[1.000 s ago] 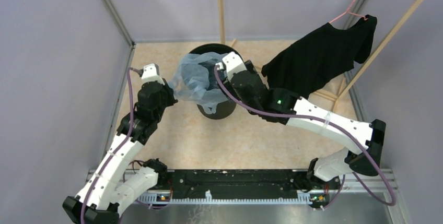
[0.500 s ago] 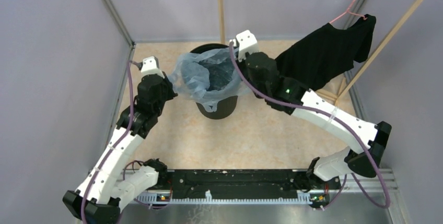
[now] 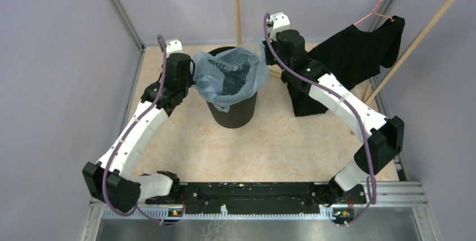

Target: Put the trash bags into the trash bin

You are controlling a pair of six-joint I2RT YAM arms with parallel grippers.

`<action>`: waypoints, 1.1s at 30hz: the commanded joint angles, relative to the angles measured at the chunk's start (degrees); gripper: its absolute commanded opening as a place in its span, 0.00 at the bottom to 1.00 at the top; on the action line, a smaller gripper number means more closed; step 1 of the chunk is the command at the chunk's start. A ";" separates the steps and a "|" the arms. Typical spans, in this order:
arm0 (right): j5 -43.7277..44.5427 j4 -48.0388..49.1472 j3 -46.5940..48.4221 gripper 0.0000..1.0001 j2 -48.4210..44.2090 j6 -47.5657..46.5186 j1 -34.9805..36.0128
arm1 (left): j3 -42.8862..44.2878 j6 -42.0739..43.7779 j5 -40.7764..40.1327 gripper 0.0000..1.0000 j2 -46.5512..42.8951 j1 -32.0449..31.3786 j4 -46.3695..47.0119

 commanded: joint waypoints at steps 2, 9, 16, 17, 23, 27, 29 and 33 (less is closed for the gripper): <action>-6.01 4.56 1.00 0.00 2.06 2.02 -2.68 | 5.24 3.17 -3.73 0.00 3.76 1.38 1.29; -8.12 6.17 -3.67 0.00 1.60 3.95 -4.66 | 4.68 1.98 0.16 0.00 7.73 3.83 1.49; -11.08 8.14 -3.11 0.00 2.27 4.47 -4.75 | -1.81 -1.26 7.09 0.00 7.65 6.31 2.19; -11.17 8.27 -2.65 0.00 3.01 4.51 -4.83 | -2.72 -1.61 7.80 0.00 7.28 6.50 2.43; -11.88 8.47 -3.12 0.00 7.63 5.44 -7.00 | -4.99 -1.51 11.27 0.00 5.78 7.09 2.93; -13.74 10.80 -8.36 0.00 7.46 6.80 -7.17 | -4.34 -0.15 11.21 0.00 3.78 7.18 3.32; -14.66 12.51 -11.37 0.00 6.82 7.49 -7.20 | -4.40 0.07 10.53 0.00 2.91 7.23 3.52; -17.24 12.43 -12.67 0.00 6.36 8.44 -7.15 | -6.69 -0.89 10.33 0.00 2.18 7.36 4.34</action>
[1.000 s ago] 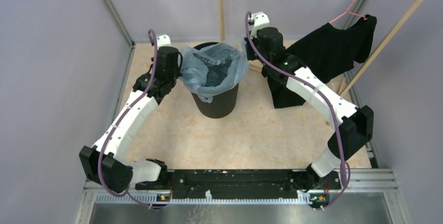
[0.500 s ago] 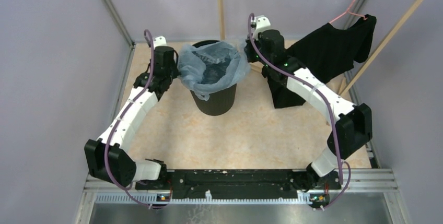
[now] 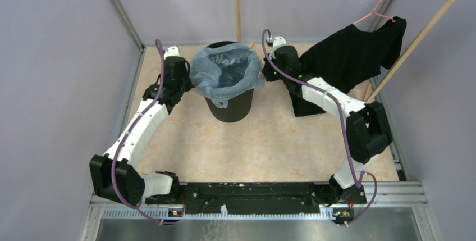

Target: Put the trash bags into the trash bin

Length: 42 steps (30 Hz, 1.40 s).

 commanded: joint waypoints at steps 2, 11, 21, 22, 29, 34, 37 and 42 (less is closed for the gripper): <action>-4.81 2.90 1.38 0.00 -1.45 1.97 -0.26 | -4.13 -1.10 0.20 0.00 -1.70 0.56 -0.93; -6.35 2.77 12.76 0.00 3.12 2.28 -0.32 | -11.71 -5.45 5.27 0.00 -1.22 1.01 2.21; -4.17 4.81 9.18 0.00 9.00 2.55 -0.60 | -3.29 -2.38 4.43 0.00 -0.81 1.17 2.73; -4.17 4.84 8.52 0.00 9.13 2.57 -0.60 | -2.45 -2.37 4.17 0.01 -0.09 1.30 2.72; -7.88 7.94 4.35 0.00 9.51 4.39 -0.62 | 0.92 -3.19 4.02 0.04 3.47 2.09 4.74; -10.33 10.98 -0.25 0.00 7.93 6.16 -0.23 | 1.97 -3.97 4.68 0.07 5.47 3.78 6.63; -10.71 10.83 -0.95 0.00 8.23 6.27 0.08 | 3.03 -3.91 5.26 0.10 6.45 5.00 7.71; -10.24 9.80 1.41 0.00 8.22 5.87 0.11 | 3.10 -4.74 6.87 0.11 7.91 6.83 8.70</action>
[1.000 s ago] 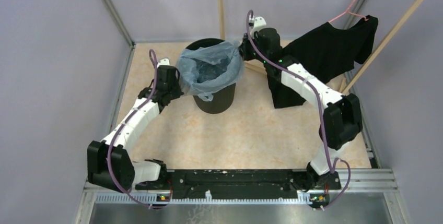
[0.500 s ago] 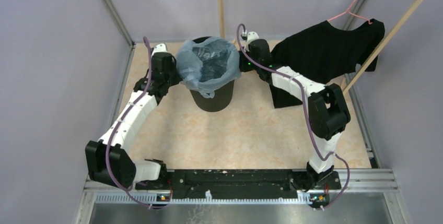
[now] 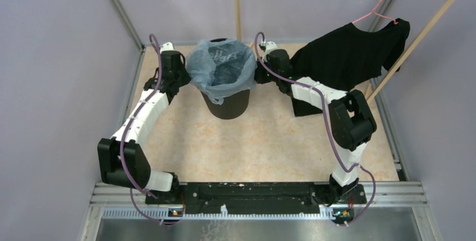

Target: Put the trash bags into the trash bin

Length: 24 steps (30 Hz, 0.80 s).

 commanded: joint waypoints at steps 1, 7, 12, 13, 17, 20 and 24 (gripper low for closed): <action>-0.05 -0.61 2.67 0.00 -1.74 -0.13 0.26 | 1.56 -1.61 1.84 0.11 1.05 1.61 3.86; 0.38 -4.05 10.71 0.00 1.36 -0.15 0.16 | -3.92 -4.89 8.69 0.09 2.09 1.85 6.48; -0.62 -2.66 11.60 0.00 0.39 1.07 0.13 | -7.71 -7.08 17.26 0.05 3.59 1.85 7.33; -0.47 -2.44 11.80 0.00 0.40 1.25 0.12 | -8.52 -7.61 18.09 0.05 3.93 1.89 7.51; -0.07 -2.97 13.76 0.01 2.94 1.39 -0.41 | -10.31 -8.32 19.62 0.03 4.18 1.85 7.67; 0.38 -3.59 15.39 0.00 6.03 0.97 -1.19 | -10.31 -7.86 19.41 0.03 3.06 1.85 7.53; 1.19 -4.62 16.23 0.00 9.49 -0.18 -1.19 | -9.09 -7.19 18.76 0.05 2.00 1.93 6.78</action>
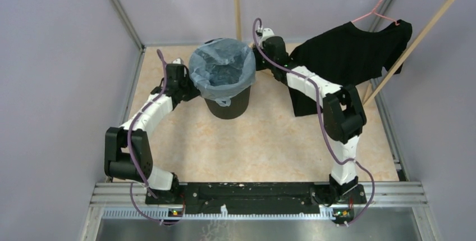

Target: Put the trash bags into the trash bin

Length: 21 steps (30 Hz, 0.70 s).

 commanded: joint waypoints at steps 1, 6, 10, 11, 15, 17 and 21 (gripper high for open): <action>0.79 -0.23 1.62 0.00 4.10 -1.00 -0.73 | 1.41 0.19 0.95 0.06 -2.03 0.27 0.52; -1.40 1.47 -2.28 0.00 4.97 0.29 -0.65 | 4.82 0.32 1.82 0.09 -0.91 0.36 -0.11; -2.86 3.63 -7.80 0.00 2.30 0.95 -0.48 | 7.18 0.52 2.62 0.11 0.15 0.36 -0.68; -2.99 4.05 -8.96 0.00 1.51 1.05 -0.39 | 7.37 0.52 2.90 0.11 0.30 0.36 -0.62; -3.45 4.70 -13.15 0.00 -1.40 1.26 -0.01 | 5.53 0.30 3.98 0.10 0.53 0.36 -0.03; -3.54 4.64 -14.40 0.00 -2.84 1.44 0.08 | 3.79 0.26 3.96 0.09 0.06 0.36 0.08; -3.47 3.65 -16.14 0.00 -6.63 1.02 0.06 | -1.25 0.46 3.34 0.09 -2.74 0.36 -0.37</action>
